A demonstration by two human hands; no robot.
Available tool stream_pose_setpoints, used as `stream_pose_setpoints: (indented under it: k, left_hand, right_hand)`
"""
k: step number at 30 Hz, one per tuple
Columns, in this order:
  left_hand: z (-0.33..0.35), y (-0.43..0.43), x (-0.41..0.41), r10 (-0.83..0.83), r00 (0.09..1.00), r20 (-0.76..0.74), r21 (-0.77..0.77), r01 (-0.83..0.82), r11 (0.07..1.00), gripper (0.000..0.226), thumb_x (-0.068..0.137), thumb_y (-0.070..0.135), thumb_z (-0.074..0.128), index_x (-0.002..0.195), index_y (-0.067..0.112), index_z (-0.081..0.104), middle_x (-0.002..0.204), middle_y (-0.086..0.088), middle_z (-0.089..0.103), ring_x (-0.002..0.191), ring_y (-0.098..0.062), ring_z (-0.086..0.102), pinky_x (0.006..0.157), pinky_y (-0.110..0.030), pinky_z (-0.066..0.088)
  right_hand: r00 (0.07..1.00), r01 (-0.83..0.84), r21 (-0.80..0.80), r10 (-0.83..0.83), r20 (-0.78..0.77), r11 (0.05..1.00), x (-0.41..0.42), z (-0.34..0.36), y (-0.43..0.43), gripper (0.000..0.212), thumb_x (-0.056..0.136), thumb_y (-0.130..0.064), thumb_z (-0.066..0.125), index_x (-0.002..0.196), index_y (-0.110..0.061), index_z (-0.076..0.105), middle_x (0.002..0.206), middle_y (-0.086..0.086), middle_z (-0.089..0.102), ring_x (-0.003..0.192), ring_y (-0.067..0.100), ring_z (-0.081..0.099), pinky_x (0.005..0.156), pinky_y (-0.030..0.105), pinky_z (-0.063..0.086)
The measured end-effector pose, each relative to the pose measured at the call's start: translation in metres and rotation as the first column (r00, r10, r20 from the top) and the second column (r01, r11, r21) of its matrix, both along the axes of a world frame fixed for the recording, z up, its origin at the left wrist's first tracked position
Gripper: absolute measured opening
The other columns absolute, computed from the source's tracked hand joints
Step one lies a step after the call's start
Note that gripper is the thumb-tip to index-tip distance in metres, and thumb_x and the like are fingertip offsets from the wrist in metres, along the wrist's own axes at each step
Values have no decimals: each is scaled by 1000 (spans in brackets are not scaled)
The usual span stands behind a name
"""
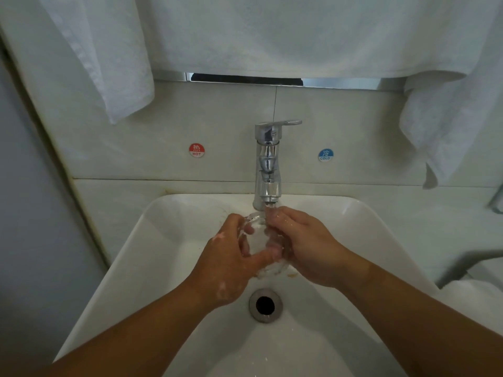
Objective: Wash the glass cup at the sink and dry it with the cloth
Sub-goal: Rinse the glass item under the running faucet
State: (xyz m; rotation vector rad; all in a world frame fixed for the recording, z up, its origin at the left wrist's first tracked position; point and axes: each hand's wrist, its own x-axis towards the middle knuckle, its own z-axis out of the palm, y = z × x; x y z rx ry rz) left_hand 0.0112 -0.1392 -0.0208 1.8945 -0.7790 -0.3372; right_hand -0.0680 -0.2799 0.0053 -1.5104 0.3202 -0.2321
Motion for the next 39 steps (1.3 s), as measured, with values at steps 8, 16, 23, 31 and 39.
stream_pose_setpoints:
  k: [8, 16, 23, 31, 39]
  left_hand:
    - [0, 2, 1, -48, 992, 118, -16, 51, 999, 26, 106, 43, 41, 117, 27, 57, 76, 8, 65, 62, -6, 66, 66, -31, 62]
    - [0, 2, 2, -135, 990, -27, -80, 133, 988, 60, 80, 40, 83, 131, 37, 51, 98, 9, 75, 78, -12, 77, 70, -28, 65]
    - [4, 4, -1, -187, 981, 51, 79, 183, 980, 32, 100, 45, 55, 130, 35, 47, 110, 11, 70, 92, -6, 71, 79, -23, 62]
    - [3, 3, -8, -268, 840, -471, -168, 213, 962, 34, 87, 25, 79, 119, 20, 69, 106, -3, 76, 96, -21, 77, 85, -41, 65]
    - [-5, 6, 5, 22, 996, 91, 60, -27, 998, 19, 77, 30, 89, 90, 38, 78, 84, 22, 75, 76, 5, 70, 72, -15, 58]
  right_hand:
    - [999, -2, -121, -4, -51, 993, 3, -4, 4, 38, 104, -41, 50, 84, -10, 60, 56, -4, 40, 49, 13, 39, 49, 28, 41]
    - [995, 18, -65, -24, -94, 998, 1, 0, 0, 37, 95, -44, 64, 103, -9, 59, 66, 1, 55, 55, 15, 51, 50, 29, 46]
    - [998, 33, -319, -48, -41, 947, 0, -1, 4, 52, 100, -53, 51, 56, -28, 62, 50, -7, 53, 43, 6, 47, 50, 25, 40]
    - [984, 178, -358, -174, 45, 917, 5, -3, 2, 46, 100, -37, 56, 57, -24, 63, 61, -4, 61, 62, 13, 57, 68, 36, 47]
    - [949, 52, -96, -79, -305, 994, 3, -4, 2, 34, 101, -51, 49, 113, -23, 64, 114, 10, 67, 99, 32, 71, 69, 41, 63]
